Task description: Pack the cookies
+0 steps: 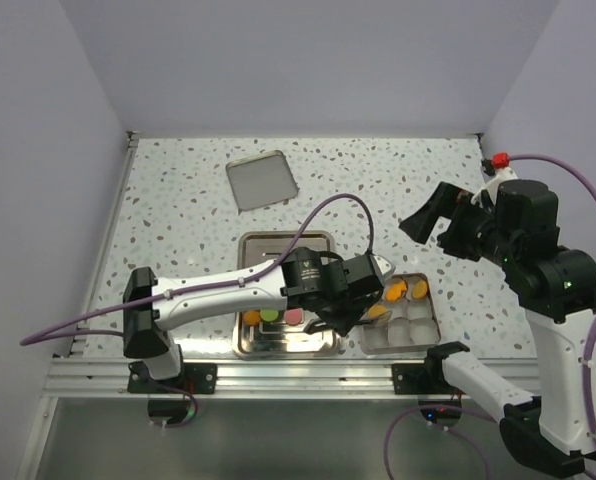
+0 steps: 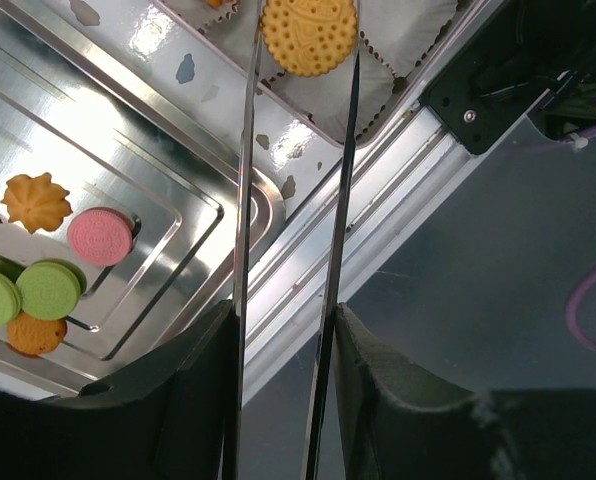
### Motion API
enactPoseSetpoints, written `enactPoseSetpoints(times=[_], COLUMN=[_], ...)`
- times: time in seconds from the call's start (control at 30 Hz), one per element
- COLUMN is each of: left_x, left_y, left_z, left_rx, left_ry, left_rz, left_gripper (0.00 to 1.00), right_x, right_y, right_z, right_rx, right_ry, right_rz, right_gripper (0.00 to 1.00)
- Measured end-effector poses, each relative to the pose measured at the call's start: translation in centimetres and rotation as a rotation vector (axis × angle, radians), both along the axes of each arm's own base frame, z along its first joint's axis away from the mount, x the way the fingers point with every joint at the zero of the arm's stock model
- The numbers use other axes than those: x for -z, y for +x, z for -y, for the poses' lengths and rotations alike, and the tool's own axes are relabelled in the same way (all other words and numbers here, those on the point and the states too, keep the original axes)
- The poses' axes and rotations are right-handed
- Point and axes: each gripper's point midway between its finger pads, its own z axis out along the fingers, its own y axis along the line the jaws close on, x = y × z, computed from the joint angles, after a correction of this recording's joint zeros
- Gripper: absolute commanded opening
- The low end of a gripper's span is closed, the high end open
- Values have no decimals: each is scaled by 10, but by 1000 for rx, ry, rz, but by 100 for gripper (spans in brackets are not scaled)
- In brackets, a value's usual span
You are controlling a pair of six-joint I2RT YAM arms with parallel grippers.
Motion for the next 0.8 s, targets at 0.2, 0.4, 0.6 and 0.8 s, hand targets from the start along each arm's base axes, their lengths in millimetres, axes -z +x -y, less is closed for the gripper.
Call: enactPoseSetpoints(times=[0.2, 0.4, 0.6, 0.8], left_x=[13, 20, 20, 20], left_y=[3, 7, 11, 16], left_z=[6, 7, 6, 4], left_rx=[-4, -12, -22, -36], left_ry=[32, 58, 62, 66], left_rz=[1, 12, 26, 37], left_gripper=[44, 48, 56, 60], right_x=[0, 1, 1, 1], right_y=[0, -1, -1, -1], right_z=[0, -1, -1, -2], right_rx=[-2, -10, -15, -18], right_ry=[-3, -6, -8, -9], right_rz=[0, 0, 1, 1], right_gripper=[99, 99, 99, 99])
